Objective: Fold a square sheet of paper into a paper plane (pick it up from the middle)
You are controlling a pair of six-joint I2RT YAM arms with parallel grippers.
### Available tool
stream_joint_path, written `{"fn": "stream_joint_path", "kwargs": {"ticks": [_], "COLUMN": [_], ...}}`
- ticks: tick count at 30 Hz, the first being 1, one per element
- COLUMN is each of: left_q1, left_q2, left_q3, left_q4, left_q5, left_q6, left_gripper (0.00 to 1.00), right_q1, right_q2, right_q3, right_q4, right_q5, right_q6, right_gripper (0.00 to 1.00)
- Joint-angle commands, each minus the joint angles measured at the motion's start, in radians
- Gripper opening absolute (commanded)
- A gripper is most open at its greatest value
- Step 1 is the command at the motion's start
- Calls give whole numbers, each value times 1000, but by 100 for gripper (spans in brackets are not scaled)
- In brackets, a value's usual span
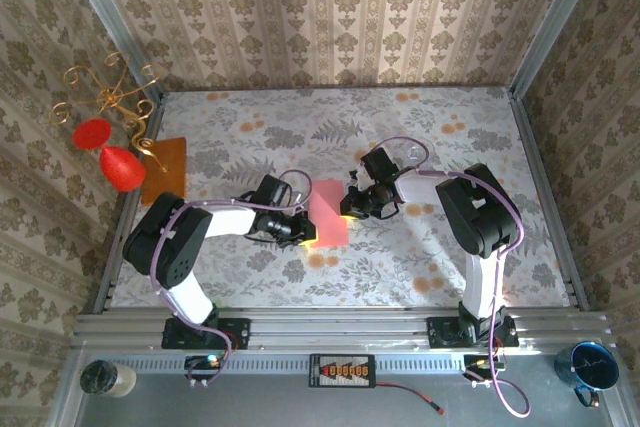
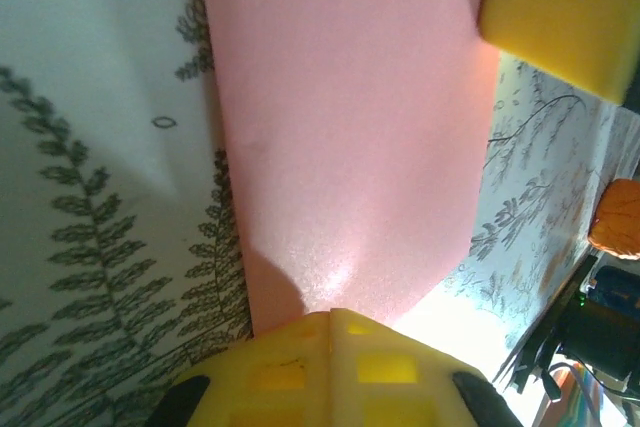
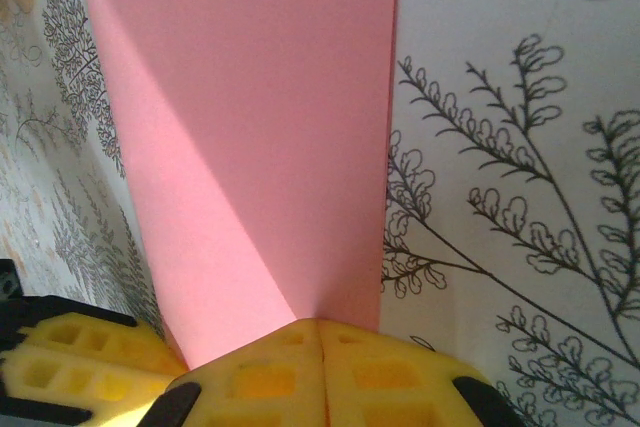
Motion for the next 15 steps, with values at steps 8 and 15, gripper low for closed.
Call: {"fn": "stream_joint_path", "kwargs": {"ticks": [8, 15], "left_q1": [-3, 47], "left_q2": [-3, -71], "left_q3": [5, -45], "left_q4": [-218, -320], "left_q5": [-28, -96], "left_q6": [150, 207], "left_gripper": [0, 0], "right_q1": [-1, -4], "right_q2": [227, 227], "right_q3": [-121, -119], "right_q4": [-246, -247], "right_q5": [427, 436], "right_q6": [4, 4], "right_gripper": [8, 8]}}
